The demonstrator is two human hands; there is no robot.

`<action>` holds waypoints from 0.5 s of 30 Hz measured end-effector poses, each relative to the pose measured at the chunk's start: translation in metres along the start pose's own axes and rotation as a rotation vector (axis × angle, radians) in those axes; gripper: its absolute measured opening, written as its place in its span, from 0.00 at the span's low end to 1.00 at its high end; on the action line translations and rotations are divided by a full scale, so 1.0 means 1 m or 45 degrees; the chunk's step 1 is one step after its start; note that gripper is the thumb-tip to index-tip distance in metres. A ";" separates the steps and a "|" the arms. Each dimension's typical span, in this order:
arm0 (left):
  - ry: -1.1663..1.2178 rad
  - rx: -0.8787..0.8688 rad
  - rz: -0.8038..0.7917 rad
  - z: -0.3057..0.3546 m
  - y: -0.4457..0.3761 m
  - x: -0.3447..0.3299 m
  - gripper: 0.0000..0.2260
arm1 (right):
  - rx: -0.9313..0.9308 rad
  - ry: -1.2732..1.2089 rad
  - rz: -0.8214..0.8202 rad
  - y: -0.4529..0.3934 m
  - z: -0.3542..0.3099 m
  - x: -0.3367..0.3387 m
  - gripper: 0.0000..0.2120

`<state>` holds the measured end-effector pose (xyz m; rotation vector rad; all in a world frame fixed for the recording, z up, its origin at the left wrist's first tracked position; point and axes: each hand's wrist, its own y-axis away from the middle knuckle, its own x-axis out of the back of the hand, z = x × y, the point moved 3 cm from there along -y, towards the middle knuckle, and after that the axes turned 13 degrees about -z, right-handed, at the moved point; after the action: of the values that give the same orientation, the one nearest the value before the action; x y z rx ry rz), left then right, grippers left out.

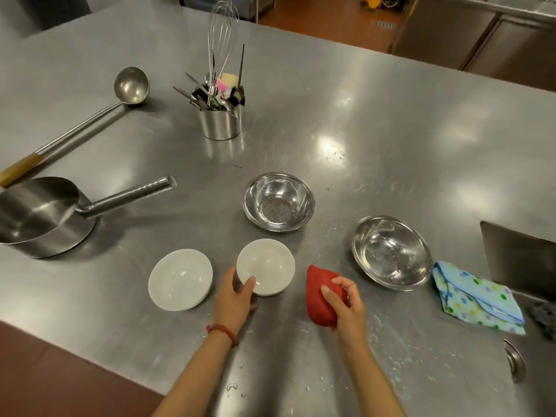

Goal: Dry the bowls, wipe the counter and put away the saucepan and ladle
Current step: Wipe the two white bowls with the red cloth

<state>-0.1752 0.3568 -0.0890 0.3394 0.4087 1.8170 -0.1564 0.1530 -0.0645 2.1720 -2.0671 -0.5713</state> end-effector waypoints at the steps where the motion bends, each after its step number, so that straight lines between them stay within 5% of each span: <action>1: 0.156 0.023 -0.036 -0.004 -0.002 -0.001 0.17 | -0.009 0.002 -0.007 -0.001 0.001 0.000 0.14; 7: 0.607 0.100 -0.244 -0.015 -0.008 0.000 0.17 | -0.054 0.017 -0.036 -0.001 0.000 0.004 0.12; 15: 0.680 0.067 -0.205 -0.008 -0.008 0.000 0.18 | -0.066 0.010 -0.070 0.000 -0.009 -0.001 0.11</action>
<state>-0.1720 0.3583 -0.1001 -0.1507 0.8298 1.7247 -0.1538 0.1518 -0.0559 2.2041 -1.9717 -0.6138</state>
